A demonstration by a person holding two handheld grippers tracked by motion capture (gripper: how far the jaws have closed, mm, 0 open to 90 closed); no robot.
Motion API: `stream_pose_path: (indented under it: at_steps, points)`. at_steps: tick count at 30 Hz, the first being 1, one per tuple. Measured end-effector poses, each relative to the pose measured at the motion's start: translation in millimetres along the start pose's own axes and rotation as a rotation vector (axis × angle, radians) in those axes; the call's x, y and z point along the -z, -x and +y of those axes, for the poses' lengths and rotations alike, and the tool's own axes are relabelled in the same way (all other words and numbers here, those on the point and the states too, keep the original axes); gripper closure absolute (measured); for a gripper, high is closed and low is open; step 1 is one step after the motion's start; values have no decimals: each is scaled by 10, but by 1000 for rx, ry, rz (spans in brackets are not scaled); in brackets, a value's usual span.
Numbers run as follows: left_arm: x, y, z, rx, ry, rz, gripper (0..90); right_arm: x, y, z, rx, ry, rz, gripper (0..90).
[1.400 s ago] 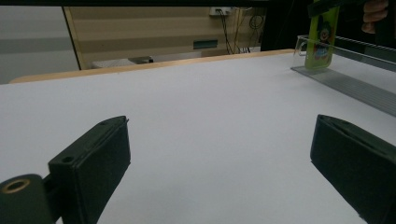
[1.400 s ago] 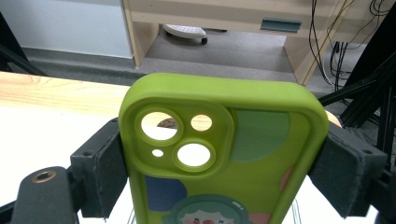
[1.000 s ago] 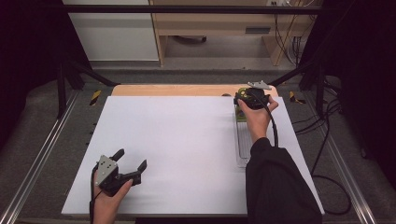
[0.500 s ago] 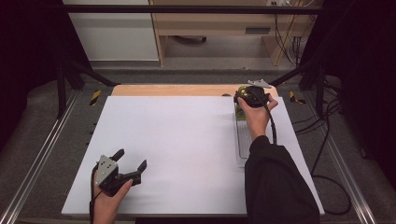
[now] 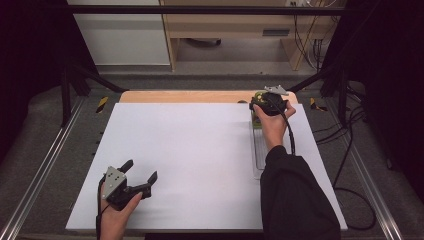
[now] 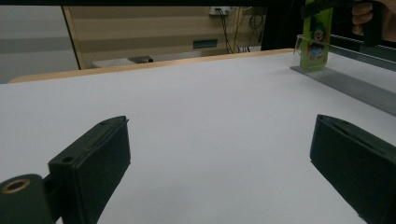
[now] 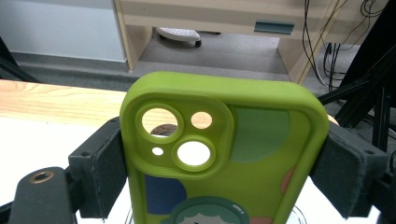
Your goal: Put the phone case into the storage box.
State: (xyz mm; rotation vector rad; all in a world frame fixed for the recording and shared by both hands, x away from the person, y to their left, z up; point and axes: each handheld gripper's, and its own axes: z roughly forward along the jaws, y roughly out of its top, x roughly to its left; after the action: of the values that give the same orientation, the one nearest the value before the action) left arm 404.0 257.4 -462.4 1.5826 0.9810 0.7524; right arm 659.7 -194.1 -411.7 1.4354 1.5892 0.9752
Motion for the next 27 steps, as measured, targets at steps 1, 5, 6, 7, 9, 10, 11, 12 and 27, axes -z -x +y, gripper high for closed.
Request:
stream_pose_path:
  at_steps: [1,5,6,7,9,10,11,12,27]
  points:
    - [0,-1,0,1,0,0,43,-3,-3,-3,3,2,-3,148]
    - [1,0,0,0,0,1,44,-14,-27,-11,15,9,-9,146]
    - [1,-1,0,0,0,1,44,-16,-30,-13,14,12,-10,146]
    - [2,-1,0,1,0,1,44,-20,-32,-17,17,14,-12,145]
    - [4,-1,1,1,1,2,44,-25,-34,-20,20,18,-14,144]
    - [4,-1,2,1,1,2,44,-28,-35,-21,21,19,-13,144]
    - [4,-1,2,0,1,1,44,-30,-35,-22,21,20,-15,144]
    - [4,-1,2,0,1,1,44,-31,-37,-23,19,21,-16,143]
    - [3,0,2,0,1,0,45,-64,-61,-45,22,39,-31,141]
